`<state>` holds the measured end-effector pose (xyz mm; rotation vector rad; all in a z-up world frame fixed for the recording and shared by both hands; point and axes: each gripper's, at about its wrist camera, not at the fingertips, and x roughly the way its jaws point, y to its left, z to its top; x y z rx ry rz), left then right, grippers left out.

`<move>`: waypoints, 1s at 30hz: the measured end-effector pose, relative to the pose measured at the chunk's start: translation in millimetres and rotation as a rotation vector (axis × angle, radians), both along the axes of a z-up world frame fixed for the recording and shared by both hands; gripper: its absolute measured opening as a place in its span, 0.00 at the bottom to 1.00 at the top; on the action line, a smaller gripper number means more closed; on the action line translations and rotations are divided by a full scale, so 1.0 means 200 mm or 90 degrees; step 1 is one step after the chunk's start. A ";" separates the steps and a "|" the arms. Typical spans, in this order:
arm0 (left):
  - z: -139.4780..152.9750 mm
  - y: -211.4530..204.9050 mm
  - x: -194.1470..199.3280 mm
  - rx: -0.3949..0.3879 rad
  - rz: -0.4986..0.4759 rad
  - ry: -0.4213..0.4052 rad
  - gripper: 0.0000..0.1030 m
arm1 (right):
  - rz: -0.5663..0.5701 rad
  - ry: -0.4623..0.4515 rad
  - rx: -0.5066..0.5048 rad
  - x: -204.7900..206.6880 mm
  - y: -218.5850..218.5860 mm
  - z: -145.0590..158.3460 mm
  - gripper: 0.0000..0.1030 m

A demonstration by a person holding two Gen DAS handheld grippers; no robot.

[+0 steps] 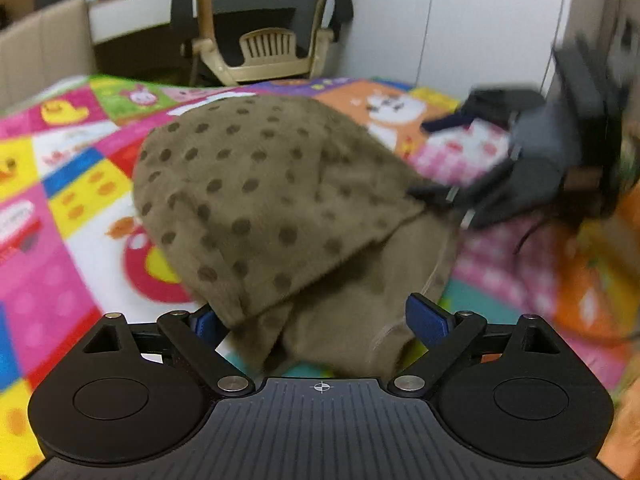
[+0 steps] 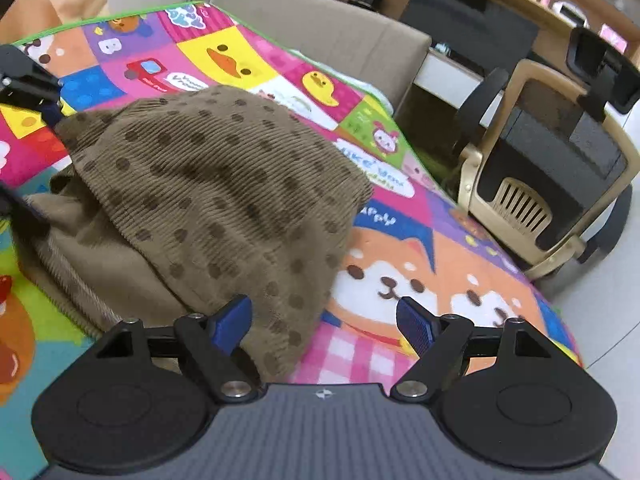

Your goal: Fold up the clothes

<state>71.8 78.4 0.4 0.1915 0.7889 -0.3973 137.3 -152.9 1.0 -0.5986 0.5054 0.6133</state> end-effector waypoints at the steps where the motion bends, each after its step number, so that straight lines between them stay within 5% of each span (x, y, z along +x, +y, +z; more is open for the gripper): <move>1: -0.01 0.02 -0.01 0.019 0.010 -0.005 0.94 | 0.004 -0.002 -0.002 -0.01 -0.01 0.00 0.77; 8: 0.10 0.24 -0.03 -0.019 0.075 -0.007 0.93 | 0.022 -0.019 0.018 -0.09 -0.03 0.06 0.77; 12: 0.17 0.31 -0.03 -0.117 0.074 -0.010 0.94 | 0.063 -0.035 0.046 -0.16 0.04 0.11 0.75; 16: 0.10 0.40 0.07 -0.235 0.137 0.037 0.94 | 0.115 -0.046 0.063 -0.26 0.13 0.13 0.57; 21: -0.05 0.55 0.19 -0.378 0.234 0.095 0.94 | 0.156 -0.067 -0.006 -0.32 0.24 0.02 0.50; 25: -0.10 0.55 0.21 -0.398 0.234 0.106 0.92 | 0.155 -0.058 -0.025 -0.31 0.24 -0.01 0.50; 30: -0.11 0.51 0.21 -0.413 0.206 0.119 0.56 | 0.153 -0.053 -0.039 -0.32 0.23 -0.04 0.49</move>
